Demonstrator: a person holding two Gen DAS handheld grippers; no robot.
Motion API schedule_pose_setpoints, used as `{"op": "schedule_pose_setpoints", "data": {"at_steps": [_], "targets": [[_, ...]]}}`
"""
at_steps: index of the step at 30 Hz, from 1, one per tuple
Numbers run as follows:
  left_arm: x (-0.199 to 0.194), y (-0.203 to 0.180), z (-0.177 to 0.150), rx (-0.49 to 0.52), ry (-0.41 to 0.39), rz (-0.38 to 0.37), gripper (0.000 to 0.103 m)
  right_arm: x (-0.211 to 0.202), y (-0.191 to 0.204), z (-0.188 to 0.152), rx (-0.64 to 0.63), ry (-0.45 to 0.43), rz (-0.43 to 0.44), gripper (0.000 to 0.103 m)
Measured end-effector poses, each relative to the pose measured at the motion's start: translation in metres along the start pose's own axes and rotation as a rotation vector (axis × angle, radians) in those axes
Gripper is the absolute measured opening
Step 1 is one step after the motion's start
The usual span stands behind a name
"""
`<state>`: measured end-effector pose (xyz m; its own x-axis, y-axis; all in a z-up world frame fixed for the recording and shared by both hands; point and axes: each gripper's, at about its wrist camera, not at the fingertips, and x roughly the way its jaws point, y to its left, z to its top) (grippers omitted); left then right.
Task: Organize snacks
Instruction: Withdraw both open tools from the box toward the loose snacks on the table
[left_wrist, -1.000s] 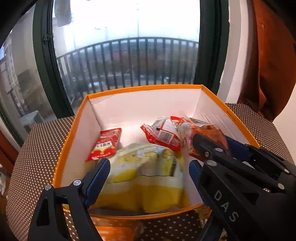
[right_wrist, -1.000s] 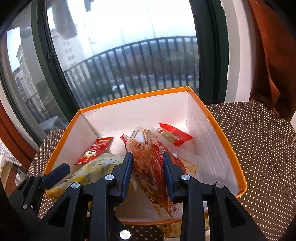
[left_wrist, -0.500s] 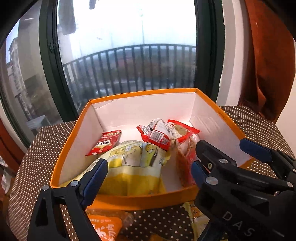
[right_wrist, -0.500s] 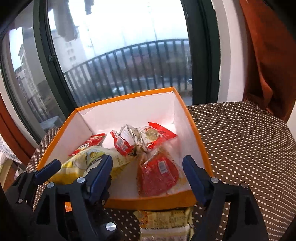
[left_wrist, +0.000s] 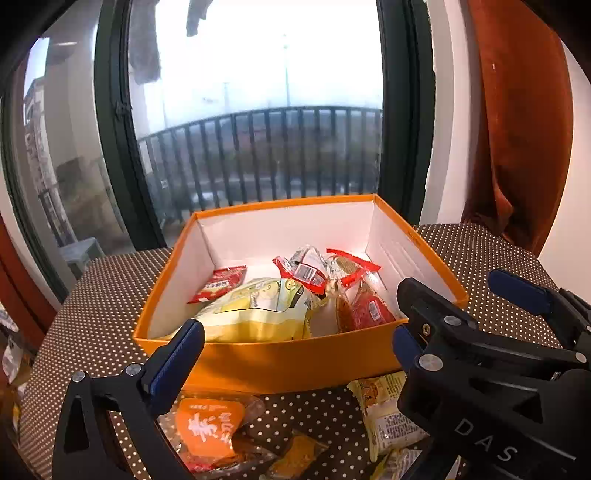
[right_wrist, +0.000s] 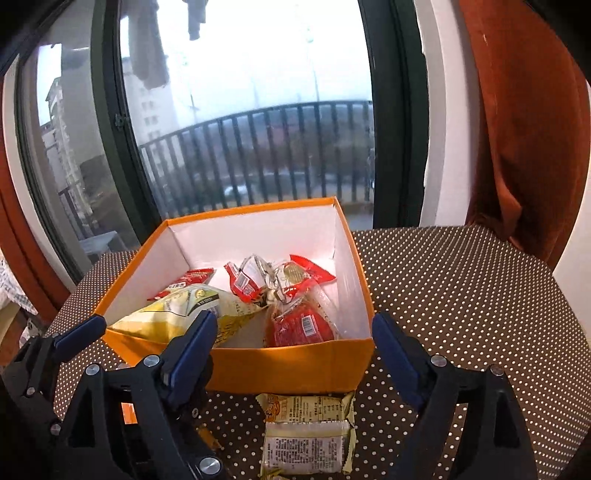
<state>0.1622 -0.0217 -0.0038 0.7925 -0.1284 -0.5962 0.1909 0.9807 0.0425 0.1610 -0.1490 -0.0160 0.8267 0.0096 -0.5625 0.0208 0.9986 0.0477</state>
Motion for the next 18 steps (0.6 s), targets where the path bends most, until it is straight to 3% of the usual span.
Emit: {"op": "schedule_pose_setpoints", "data": {"at_steps": [18], "targets": [[-0.04,-0.005,-0.038,-0.027,-0.057,-0.065,0.103,-0.05,0.007,-0.034,-0.113,-0.103,-0.017,0.088]]}}
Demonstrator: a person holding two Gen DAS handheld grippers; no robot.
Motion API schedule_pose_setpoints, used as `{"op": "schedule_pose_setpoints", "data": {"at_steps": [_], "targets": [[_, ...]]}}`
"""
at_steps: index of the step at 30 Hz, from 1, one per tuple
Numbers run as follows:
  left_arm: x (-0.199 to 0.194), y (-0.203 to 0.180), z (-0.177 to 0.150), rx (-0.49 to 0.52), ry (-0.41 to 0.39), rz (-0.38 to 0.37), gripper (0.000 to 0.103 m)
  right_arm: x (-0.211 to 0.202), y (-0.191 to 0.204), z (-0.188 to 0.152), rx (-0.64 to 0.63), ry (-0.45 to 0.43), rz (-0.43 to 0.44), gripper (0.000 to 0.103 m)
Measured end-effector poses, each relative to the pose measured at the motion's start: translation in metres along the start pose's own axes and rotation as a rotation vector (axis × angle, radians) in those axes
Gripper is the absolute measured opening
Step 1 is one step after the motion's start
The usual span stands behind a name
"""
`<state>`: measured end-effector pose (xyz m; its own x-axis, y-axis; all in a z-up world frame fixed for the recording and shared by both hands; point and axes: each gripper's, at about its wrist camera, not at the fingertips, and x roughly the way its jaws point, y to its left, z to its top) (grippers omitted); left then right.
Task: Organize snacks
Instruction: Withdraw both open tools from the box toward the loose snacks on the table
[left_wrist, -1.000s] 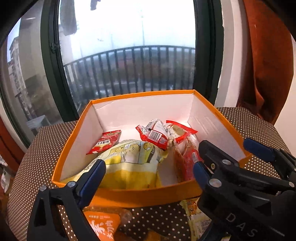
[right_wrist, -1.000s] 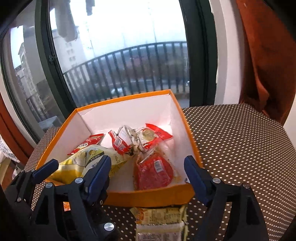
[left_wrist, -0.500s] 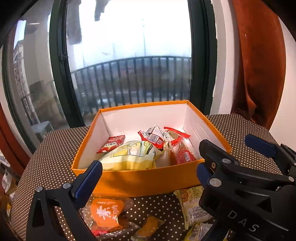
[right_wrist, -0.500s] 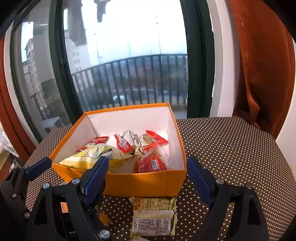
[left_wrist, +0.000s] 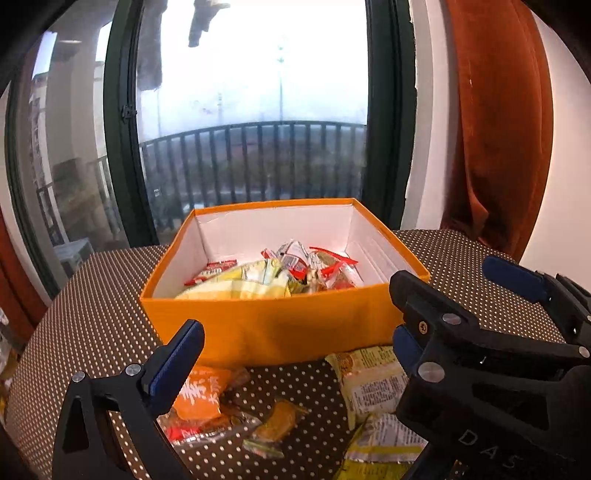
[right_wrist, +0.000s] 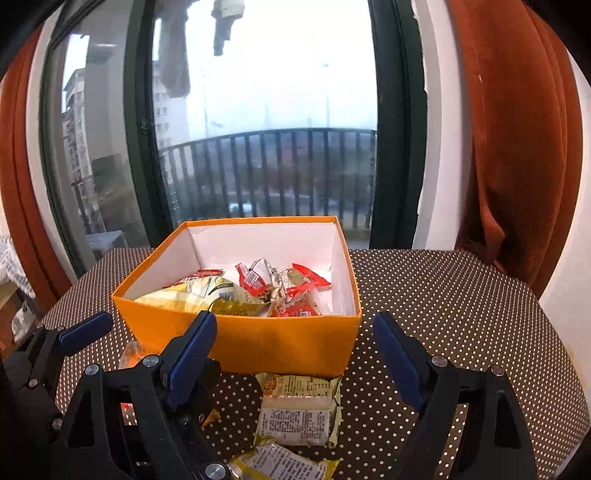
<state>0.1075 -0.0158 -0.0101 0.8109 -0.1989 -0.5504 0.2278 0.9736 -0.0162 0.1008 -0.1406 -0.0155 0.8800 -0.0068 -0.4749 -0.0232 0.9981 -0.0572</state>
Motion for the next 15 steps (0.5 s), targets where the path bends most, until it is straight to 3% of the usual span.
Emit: {"op": "schedule_pose_setpoints", "data": {"at_steps": [4,8,15], "targets": [[0.001,0.0,-0.017,-0.004,0.009,-0.001,0.103,-0.005,0.002,-0.016,-0.019,-0.022,-0.007,0.088],[0.008,-0.004,-0.034,-0.001,0.044,-0.01,0.102,0.0,-0.001,-0.034,0.02,0.017,0.009,0.088],[0.006,-0.017,-0.058,0.016,0.025,-0.024,0.102,-0.003,-0.009,-0.062,0.04,0.024,0.024,0.088]]}}
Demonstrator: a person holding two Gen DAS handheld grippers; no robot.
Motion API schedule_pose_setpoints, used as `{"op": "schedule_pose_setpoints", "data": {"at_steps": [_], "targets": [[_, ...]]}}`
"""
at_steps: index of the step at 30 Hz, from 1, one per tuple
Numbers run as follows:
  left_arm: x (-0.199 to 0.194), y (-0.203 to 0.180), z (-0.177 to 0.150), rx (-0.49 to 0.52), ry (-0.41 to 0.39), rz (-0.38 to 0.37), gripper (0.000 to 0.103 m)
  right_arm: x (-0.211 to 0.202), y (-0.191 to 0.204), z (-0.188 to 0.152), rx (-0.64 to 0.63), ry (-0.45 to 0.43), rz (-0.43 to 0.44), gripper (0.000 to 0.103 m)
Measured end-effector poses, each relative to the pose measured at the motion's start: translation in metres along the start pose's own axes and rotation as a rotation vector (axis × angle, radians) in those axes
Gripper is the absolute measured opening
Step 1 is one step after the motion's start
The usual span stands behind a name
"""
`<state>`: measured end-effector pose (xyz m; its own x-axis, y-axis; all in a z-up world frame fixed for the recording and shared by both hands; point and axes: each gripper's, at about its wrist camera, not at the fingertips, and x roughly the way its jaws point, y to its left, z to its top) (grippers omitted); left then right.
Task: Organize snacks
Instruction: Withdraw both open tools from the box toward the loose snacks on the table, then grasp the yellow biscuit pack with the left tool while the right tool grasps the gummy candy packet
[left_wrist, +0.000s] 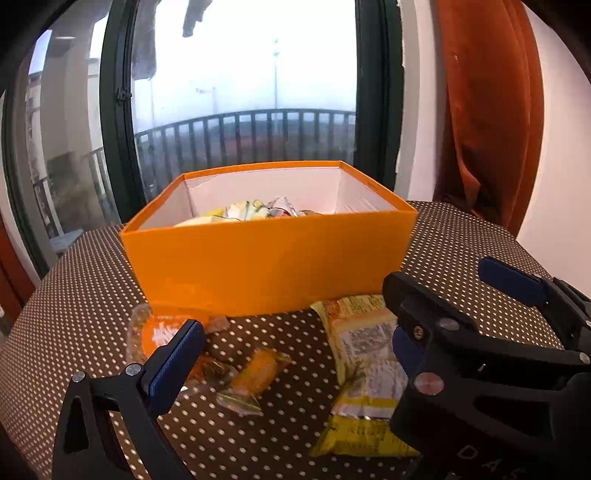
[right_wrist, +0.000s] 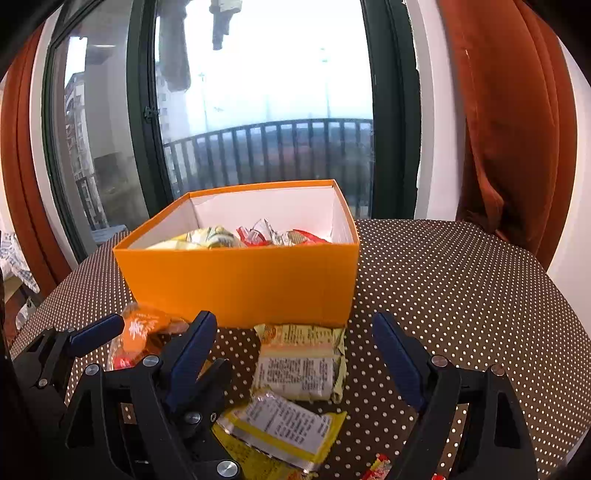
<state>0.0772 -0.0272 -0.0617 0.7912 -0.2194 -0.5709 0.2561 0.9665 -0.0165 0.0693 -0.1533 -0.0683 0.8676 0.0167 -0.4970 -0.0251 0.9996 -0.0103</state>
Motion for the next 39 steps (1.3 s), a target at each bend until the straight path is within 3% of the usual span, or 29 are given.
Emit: {"op": "schedule_pose_setpoints", "data": {"at_steps": [10,22,26,30,39], "targets": [[-0.001,-0.02,-0.022,0.079,0.026,-0.112,0.102,-0.005,-0.016,-0.028,0.02,0.032,-0.051,0.088],[0.017,-0.043,-0.038,0.141,0.144,-0.197,0.101,-0.011,-0.041,-0.053,0.083,0.072,-0.122,0.088],[0.028,-0.054,-0.044,0.151,0.186,-0.197,0.099,-0.009,-0.048,-0.06,0.098,0.088,-0.14,0.088],[0.03,-0.06,-0.047,0.176,0.18,-0.174,0.093,-0.007,-0.054,-0.066,0.104,0.099,-0.14,0.088],[0.035,-0.065,-0.057,0.227,0.191,-0.129,0.093,0.0,-0.052,-0.073,0.087,0.132,-0.141,0.088]]}}
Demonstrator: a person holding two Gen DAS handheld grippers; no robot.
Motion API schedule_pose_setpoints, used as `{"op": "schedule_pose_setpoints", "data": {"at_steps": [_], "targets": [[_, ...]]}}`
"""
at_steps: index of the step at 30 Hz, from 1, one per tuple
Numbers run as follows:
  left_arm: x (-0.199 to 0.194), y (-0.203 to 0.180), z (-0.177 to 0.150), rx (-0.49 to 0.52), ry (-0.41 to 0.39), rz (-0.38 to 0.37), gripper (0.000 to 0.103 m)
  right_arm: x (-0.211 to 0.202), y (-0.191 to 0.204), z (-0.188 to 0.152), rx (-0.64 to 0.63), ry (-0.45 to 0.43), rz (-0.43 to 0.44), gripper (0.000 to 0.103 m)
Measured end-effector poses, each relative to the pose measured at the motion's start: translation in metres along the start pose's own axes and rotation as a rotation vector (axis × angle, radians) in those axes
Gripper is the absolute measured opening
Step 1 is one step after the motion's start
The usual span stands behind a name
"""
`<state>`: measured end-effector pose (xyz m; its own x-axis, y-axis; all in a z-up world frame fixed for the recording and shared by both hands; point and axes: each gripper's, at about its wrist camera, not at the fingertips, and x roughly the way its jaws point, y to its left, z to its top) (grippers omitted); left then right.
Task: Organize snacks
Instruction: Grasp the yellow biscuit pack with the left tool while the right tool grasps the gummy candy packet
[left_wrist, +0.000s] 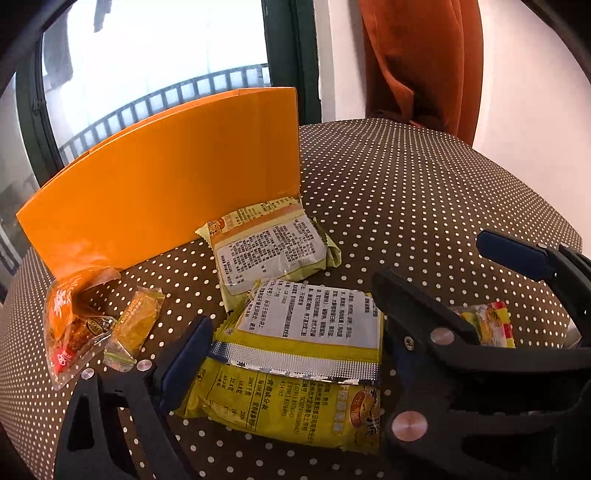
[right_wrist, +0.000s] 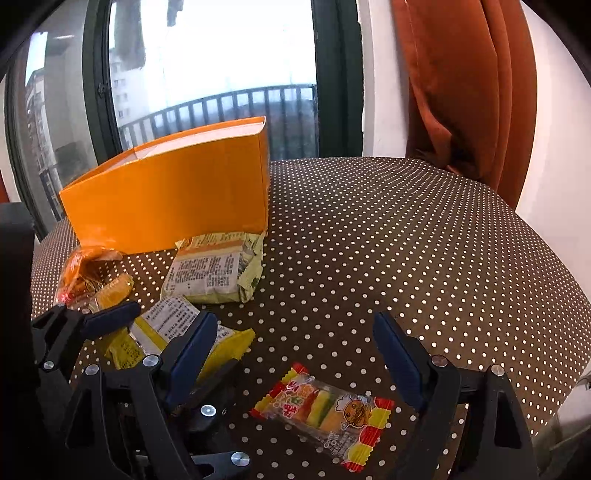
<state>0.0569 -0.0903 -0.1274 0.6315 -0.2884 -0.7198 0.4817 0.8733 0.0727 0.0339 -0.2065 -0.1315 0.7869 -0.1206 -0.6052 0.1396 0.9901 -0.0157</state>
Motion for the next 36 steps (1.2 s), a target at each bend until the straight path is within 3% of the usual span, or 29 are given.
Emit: {"op": "schedule_pose_setpoints", "data": {"at_steps": [8,14,28,31,33,36], "targets": [[-0.009,0.008,-0.011,-0.033,-0.003,0.031,0.085,-0.002,0.002,-0.006,0.003,0.018,-0.005,0.088],[-0.012,0.004,-0.015,0.003,0.009,0.041,0.085,-0.01,-0.003,-0.015,0.03,0.045,-0.073,0.088],[-0.015,0.01,-0.023,0.018,0.019,0.109,0.087,-0.006,-0.015,-0.03,0.124,0.14,-0.07,0.08],[-0.013,0.011,-0.022,0.016,0.02,0.108,0.09,0.0,-0.014,-0.03,0.14,0.152,-0.066,0.075],[-0.012,0.013,-0.021,0.006,0.022,0.105,0.091,0.004,-0.007,-0.027,0.124,0.152,-0.05,0.061],[-0.007,0.019,-0.018,-0.028,0.027,0.121,0.093,0.01,0.003,-0.022,0.096,0.141,-0.031,0.051]]}}
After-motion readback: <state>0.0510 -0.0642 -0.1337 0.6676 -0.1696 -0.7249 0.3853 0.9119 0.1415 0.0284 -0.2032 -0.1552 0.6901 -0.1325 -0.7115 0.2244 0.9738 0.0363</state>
